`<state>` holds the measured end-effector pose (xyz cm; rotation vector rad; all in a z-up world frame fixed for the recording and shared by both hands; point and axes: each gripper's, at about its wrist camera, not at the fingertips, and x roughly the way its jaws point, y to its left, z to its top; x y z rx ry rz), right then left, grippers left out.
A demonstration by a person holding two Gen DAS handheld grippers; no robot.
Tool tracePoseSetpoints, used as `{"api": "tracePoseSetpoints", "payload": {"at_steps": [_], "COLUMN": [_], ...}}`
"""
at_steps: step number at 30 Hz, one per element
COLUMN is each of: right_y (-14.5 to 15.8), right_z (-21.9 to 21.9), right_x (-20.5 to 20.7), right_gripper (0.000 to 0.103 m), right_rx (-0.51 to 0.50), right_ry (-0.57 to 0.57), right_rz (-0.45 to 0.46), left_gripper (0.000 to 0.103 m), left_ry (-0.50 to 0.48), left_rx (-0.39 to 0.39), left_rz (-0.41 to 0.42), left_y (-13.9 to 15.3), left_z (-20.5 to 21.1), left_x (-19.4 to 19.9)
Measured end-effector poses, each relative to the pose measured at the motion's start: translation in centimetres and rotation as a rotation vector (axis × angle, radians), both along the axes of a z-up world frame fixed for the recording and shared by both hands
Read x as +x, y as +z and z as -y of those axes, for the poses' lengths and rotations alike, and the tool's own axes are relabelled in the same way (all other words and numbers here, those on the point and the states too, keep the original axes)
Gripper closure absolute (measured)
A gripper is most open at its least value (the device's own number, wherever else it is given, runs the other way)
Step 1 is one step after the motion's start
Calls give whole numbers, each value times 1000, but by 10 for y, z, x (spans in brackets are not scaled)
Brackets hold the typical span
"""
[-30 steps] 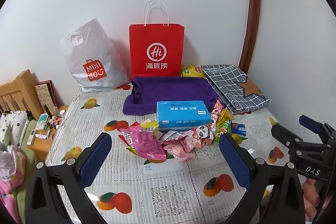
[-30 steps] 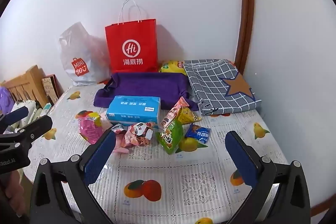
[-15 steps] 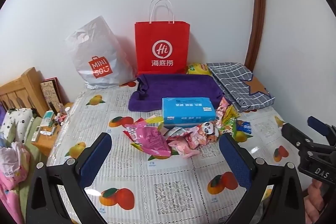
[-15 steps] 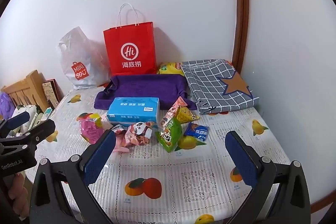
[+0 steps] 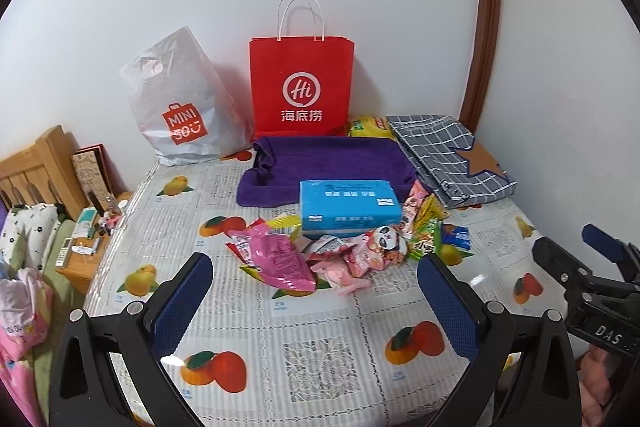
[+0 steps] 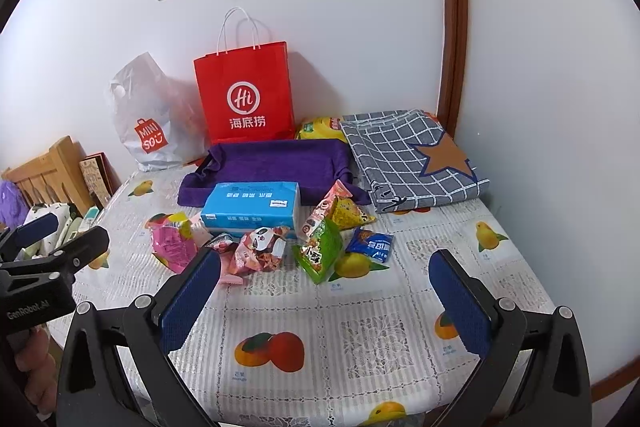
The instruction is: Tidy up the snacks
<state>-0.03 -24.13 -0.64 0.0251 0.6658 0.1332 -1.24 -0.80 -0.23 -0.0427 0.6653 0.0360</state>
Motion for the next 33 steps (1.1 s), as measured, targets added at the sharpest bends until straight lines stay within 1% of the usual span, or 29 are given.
{"api": "tracePoseSetpoints", "payload": {"at_steps": [7, 14, 20, 30, 33], "right_y": [-3, -3, 0, 2, 1], "right_z": [1, -1, -1, -7, -6], "right_x": [-3, -2, -4, -10, -10], "right_gripper": [0, 0, 0, 0, 0], "right_rx": [11, 11, 20, 15, 23], "right_ry": [-3, 10, 10, 22, 24], "right_rz": [-2, -3, 2, 14, 11], "left_gripper": [1, 1, 1, 1, 1], "left_ry": [-1, 5, -5, -3, -6], "left_rx": [-13, 1, -12, -20, -19], "left_rz": [30, 19, 4, 17, 9], "left_y": [3, 5, 6, 6, 6], "left_z": [1, 0, -5, -8, -8], "left_x": [-5, -4, -3, -9, -8]}}
